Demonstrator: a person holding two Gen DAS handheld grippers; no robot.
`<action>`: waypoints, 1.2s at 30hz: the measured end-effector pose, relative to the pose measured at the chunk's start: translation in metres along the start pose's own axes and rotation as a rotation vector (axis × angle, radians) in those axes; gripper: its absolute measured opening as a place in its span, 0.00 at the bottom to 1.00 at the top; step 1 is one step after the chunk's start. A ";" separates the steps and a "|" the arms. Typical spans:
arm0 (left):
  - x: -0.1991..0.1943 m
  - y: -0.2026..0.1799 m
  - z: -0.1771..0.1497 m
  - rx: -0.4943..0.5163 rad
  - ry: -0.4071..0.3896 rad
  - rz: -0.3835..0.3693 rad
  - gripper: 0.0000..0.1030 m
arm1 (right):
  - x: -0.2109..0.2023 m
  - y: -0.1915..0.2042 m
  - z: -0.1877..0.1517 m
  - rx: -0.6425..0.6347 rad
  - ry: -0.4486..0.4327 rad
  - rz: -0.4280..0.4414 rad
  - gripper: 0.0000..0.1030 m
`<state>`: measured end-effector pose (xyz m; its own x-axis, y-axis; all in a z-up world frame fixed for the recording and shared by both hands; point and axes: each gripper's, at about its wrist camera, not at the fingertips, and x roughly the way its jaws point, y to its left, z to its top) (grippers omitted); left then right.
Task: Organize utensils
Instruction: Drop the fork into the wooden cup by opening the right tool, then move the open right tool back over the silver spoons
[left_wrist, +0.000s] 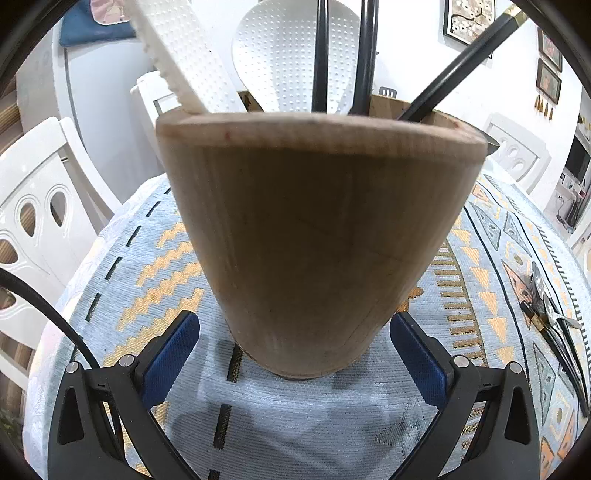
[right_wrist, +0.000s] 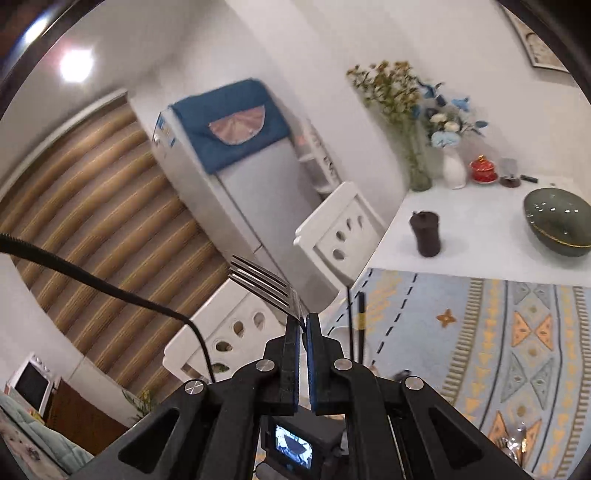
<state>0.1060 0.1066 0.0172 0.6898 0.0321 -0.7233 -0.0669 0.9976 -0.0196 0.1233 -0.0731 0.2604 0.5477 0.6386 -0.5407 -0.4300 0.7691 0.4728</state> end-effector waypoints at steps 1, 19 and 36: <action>-0.001 -0.001 0.001 -0.001 -0.004 0.001 1.00 | 0.007 -0.001 -0.002 0.003 0.015 0.004 0.03; -0.012 -0.006 -0.005 0.013 -0.021 -0.001 1.00 | 0.040 -0.030 -0.014 0.093 0.124 -0.017 0.14; 0.000 -0.003 0.002 0.009 -0.006 0.002 1.00 | -0.074 -0.076 -0.004 0.162 -0.013 -0.250 0.52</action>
<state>0.1076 0.1042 0.0182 0.6938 0.0341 -0.7194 -0.0620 0.9980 -0.0124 0.1121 -0.1786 0.2621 0.6315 0.4291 -0.6458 -0.1614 0.8874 0.4318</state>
